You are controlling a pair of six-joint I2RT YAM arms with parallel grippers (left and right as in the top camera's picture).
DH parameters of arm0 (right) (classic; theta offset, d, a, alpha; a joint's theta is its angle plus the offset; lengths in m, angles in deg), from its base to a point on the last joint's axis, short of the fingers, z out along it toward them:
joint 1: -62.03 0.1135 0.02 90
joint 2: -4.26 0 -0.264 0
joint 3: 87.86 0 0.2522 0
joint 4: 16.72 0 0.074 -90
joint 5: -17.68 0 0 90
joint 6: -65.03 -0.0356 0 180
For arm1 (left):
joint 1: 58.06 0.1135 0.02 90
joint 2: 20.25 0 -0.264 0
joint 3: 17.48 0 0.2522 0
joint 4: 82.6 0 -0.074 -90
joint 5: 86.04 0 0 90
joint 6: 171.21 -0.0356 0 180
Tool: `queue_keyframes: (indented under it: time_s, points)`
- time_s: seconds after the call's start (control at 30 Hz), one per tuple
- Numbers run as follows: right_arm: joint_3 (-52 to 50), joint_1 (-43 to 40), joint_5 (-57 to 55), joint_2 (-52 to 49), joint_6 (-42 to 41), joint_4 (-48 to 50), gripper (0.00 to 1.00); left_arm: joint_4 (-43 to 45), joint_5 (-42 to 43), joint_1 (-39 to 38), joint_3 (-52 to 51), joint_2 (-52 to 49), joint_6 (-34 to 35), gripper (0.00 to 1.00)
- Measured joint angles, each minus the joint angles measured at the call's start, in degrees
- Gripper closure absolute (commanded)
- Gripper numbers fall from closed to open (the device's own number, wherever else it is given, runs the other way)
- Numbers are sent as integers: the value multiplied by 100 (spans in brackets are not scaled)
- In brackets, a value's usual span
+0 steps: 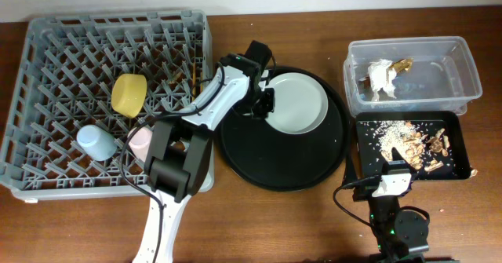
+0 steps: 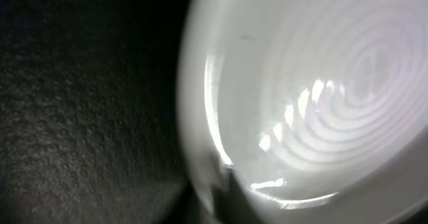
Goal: Sort waste into correct bins and load items into the dishwasher rack
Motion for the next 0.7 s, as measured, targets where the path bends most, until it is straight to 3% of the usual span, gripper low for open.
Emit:
queue_keyframes:
  time_s: [0.13, 0.27, 0.33, 0.4, 0.5, 0.6, 0.7]
  points:
    - [0, 0, 0, 0, 2, 0, 1, -358, 114, 42, 144, -9, -214, 100]
    - [0, 0, 0, 2, 0, 0, 1, -1580, -247, 632, 1091, 271, -391, 100]
    - [0, 0, 0, -7, 2, 0, 2, -2223, -1167, 994, 1523, 850, -463, 100]
    - [0, 0, 0, -2, 4, 0, 2, -2653, -2955, 1346, 1853, 2162, -522, 100]
    - [0, 0, 0, -4, -2, 0, 1, -3132, -5276, 1287, 2000, 3191, -546, 100]
    - [0, 0, 0, -4, 0, 0, 2, -3119, -6881, 1309, 1860, 3178, -566, 100]
    - [0, 0, 0, -4, 4, 0, 2, -2667, -7759, 1499, 1167, 2957, -566, 100]
